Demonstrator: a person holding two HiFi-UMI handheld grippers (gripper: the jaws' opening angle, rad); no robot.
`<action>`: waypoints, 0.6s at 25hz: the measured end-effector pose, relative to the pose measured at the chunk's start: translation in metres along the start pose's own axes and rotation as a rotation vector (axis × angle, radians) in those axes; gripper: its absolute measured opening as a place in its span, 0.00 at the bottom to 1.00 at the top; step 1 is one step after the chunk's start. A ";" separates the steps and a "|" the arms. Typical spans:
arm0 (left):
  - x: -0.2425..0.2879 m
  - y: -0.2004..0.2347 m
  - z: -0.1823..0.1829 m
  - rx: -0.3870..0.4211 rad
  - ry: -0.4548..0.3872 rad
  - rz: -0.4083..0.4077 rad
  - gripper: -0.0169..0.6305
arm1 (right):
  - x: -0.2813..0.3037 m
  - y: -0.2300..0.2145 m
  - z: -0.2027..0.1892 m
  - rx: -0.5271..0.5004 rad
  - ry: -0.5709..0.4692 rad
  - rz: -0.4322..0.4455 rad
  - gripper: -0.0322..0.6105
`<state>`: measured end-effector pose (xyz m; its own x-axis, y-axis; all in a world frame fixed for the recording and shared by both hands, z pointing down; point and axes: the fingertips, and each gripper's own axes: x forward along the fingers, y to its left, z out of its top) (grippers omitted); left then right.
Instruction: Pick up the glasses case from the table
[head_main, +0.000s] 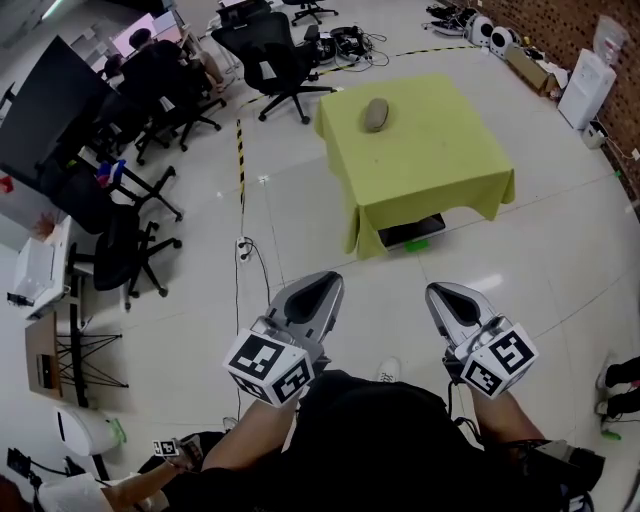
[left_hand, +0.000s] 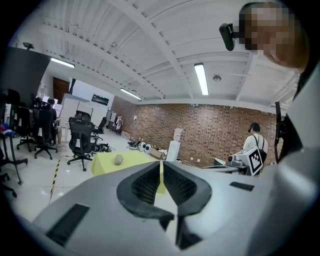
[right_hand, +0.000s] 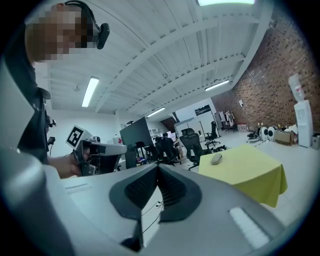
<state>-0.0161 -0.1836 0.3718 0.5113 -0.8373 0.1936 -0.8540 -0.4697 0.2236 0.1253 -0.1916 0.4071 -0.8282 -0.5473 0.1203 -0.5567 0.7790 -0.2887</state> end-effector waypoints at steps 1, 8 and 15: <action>0.001 0.001 0.001 0.003 -0.002 0.007 0.07 | 0.002 -0.003 0.000 0.005 -0.005 0.001 0.05; 0.008 0.003 0.004 0.022 -0.007 0.011 0.07 | 0.008 -0.013 0.004 0.000 -0.011 0.004 0.05; 0.021 0.014 0.005 0.002 -0.013 -0.019 0.07 | 0.013 -0.023 0.008 -0.002 -0.004 -0.038 0.05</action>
<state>-0.0173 -0.2094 0.3737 0.5262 -0.8318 0.1766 -0.8443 -0.4862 0.2253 0.1278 -0.2192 0.4081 -0.8064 -0.5776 0.1271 -0.5877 0.7584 -0.2818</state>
